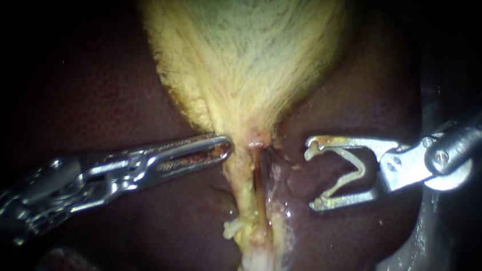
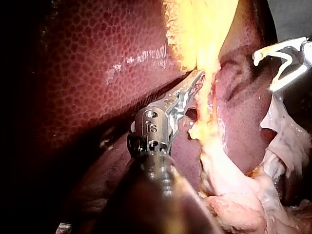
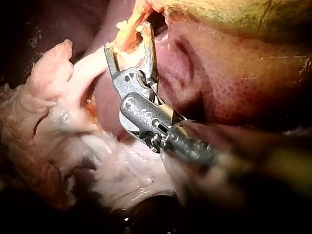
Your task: Clipping second clip left tube
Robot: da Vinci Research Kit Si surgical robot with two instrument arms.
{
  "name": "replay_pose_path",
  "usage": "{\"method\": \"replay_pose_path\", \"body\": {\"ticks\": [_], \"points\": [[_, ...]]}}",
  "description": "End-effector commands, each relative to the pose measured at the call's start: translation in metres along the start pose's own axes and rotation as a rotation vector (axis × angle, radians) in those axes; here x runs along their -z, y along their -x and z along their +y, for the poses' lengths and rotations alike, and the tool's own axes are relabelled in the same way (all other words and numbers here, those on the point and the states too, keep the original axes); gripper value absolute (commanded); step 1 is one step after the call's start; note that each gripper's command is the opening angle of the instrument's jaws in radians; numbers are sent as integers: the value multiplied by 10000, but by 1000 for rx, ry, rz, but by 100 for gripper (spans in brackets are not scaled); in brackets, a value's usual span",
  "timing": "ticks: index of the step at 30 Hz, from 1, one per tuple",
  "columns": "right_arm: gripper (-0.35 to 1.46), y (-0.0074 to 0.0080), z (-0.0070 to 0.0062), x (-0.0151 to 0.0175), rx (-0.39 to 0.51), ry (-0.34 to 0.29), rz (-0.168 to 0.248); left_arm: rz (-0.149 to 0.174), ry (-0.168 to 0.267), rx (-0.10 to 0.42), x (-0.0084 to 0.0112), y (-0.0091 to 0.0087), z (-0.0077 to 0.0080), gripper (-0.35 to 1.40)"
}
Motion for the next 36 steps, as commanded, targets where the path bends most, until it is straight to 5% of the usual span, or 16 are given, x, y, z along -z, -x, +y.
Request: {"method": "replay_pose_path", "body": {"ticks": [1,6,15,20,36], "points": [[60,0,-1,-1,1,-1,1,0,-1,0,3,1,0,-35],[60,6,-8,-18,-8,-13,6,5,-10,1,19,4,4,-35],[60,33,-30,-94,-121,-45,16,-2,14,13,71,11,19,-35],[60,46,-31,-125,-161,-58,8,-2,15,14,77,12,15,-35],[58,100,-14,-171,-165,-73,-136,-1,23,17,85,15,-4,-35]]}}
